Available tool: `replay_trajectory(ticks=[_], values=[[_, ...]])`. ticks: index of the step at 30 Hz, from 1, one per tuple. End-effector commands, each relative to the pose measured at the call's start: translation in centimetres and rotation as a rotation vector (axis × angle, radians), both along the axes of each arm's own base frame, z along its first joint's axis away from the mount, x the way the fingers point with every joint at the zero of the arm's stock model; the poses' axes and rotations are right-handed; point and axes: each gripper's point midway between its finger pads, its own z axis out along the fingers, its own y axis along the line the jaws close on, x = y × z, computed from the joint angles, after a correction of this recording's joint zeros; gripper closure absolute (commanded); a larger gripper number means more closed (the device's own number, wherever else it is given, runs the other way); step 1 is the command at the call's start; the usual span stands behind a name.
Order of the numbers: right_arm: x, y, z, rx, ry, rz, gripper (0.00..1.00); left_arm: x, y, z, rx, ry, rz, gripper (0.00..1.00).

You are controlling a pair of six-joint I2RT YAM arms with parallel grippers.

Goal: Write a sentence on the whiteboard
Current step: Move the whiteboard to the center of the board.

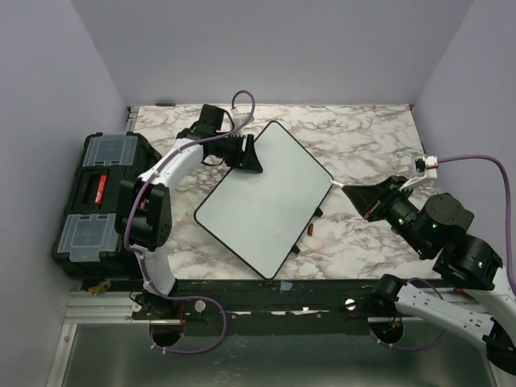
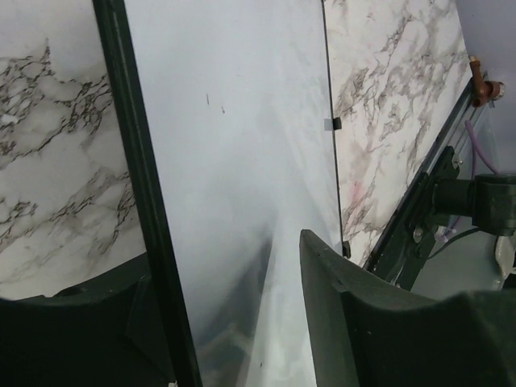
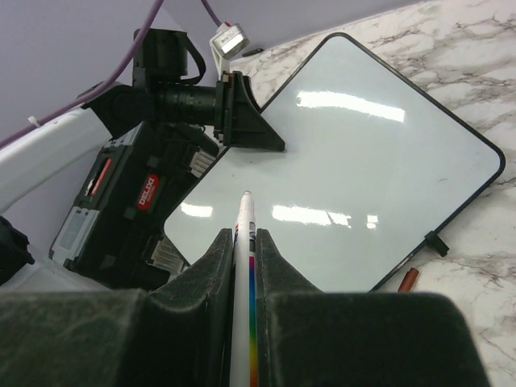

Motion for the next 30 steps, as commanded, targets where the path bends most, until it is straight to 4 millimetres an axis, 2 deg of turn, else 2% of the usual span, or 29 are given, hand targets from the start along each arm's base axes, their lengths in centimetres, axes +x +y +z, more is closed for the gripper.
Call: replay_trajectory(ticks=[1,3,10,11,12,13,17,22,30], values=[[0.3,-0.3,-1.1,-0.047,0.010,-0.017,0.99,-0.6,-1.8,-0.3,0.026,0.023,-0.047,0.38],[0.3,-0.2,-1.1,-0.047,0.010,-0.014,0.99,-0.3,-1.7,0.1,0.032,0.011,-0.035,0.31],[0.4,0.1,-1.0,-0.050,0.015,-0.006,0.99,0.2,-0.6,1.2,0.085,-0.040,0.022,0.16],[0.4,0.2,-1.0,-0.049,0.016,-0.004,0.99,0.3,-0.4,1.5,0.085,-0.048,0.029,0.12],[0.3,0.2,-1.0,-0.048,0.017,0.000,0.99,0.4,-0.2,1.8,0.085,-0.053,0.037,0.03],[0.4,0.4,-1.0,-0.048,0.019,0.003,0.99,0.6,0.1,2.0,0.081,-0.054,0.045,0.02],[0.4,0.8,-1.2,-0.046,0.029,0.016,0.99,0.9,1.4,2.8,0.066,-0.056,0.074,0.02],[0.4,1.5,-1.2,-0.043,0.040,0.036,0.99,0.7,4.1,2.2,0.076,-0.008,0.161,0.03],[0.5,3.3,-2.5,-0.053,0.084,0.091,0.99,-3.2,6.4,1.9,-0.101,0.066,0.208,0.17]])
